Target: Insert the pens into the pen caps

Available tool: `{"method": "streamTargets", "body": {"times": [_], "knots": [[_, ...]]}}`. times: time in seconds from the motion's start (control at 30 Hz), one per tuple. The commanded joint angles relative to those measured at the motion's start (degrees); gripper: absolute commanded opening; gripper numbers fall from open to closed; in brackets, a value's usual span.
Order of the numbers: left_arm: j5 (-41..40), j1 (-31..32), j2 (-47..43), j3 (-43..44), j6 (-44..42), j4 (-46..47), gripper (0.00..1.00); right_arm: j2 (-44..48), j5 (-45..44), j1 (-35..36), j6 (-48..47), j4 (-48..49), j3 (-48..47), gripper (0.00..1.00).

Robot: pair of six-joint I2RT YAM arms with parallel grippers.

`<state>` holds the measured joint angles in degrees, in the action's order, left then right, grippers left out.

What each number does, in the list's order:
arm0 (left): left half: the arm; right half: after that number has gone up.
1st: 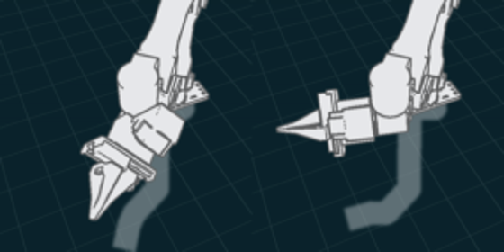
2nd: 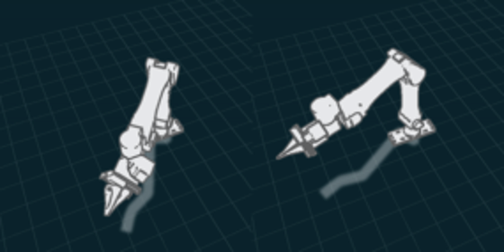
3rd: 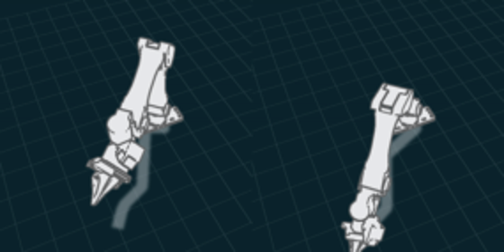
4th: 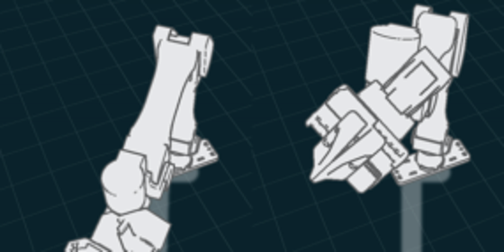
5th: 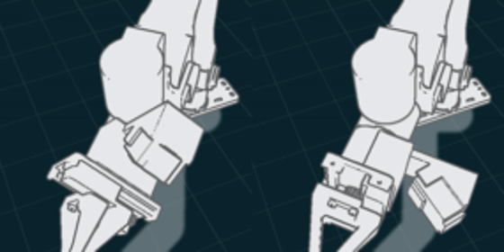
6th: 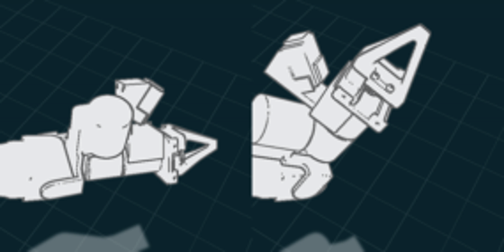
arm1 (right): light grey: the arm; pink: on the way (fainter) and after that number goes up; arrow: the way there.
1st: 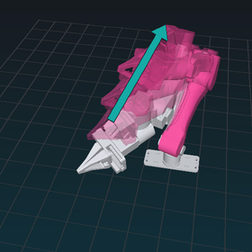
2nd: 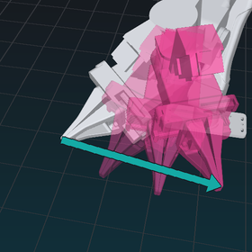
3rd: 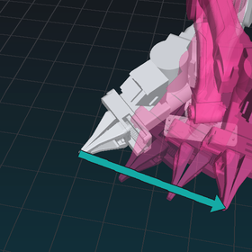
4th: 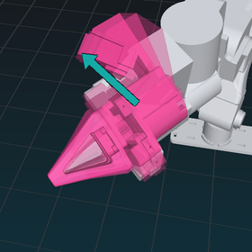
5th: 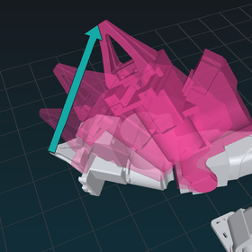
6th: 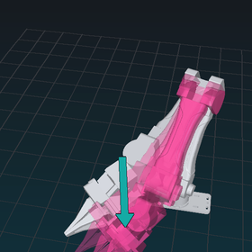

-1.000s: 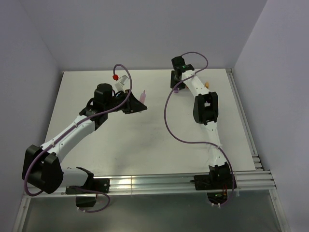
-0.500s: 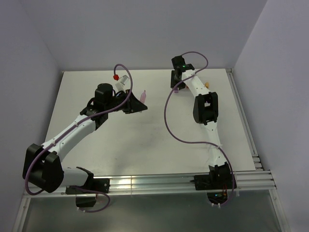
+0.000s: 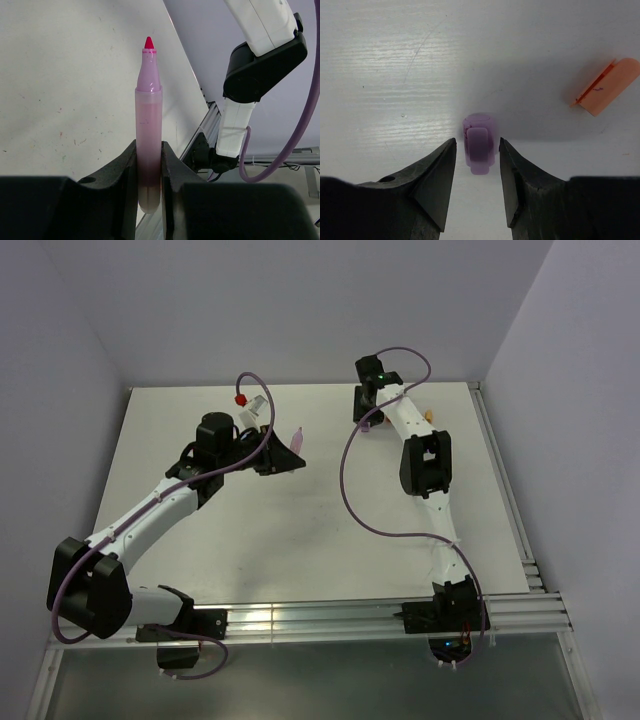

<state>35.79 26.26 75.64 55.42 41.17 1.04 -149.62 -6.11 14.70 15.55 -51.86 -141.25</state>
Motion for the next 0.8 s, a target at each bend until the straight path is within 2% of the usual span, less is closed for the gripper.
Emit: {"method": "streamTargets", "body": {"times": [0.0,0.3,0.5,0.6,0.7,0.77], "knots": [[1.47,-0.16,-0.05,0.30,-0.12,2.74,0.00,-1.73,0.66,-0.64,-0.26,-0.79,-3.07,0.47],[1.39,-0.16,0.13,0.31,0.14,3.09,0.00,-1.90,1.19,-0.81,-0.26,-1.23,-3.15,0.41],[1.47,-0.25,0.12,0.04,0.23,3.27,0.00,-1.20,1.01,-0.90,0.09,-1.14,-2.19,0.20],[1.65,-0.24,0.21,-0.57,0.49,3.88,0.00,1.34,0.31,-0.90,1.23,0.26,2.10,0.00],[2.61,-0.16,0.13,-1.89,1.54,5.81,0.00,6.78,1.27,-0.81,2.81,5.08,14.81,0.00],[2.62,-0.16,-0.14,-2.59,1.72,6.60,0.00,11.95,2.41,-0.64,4.39,9.11,19.85,0.00]]}}
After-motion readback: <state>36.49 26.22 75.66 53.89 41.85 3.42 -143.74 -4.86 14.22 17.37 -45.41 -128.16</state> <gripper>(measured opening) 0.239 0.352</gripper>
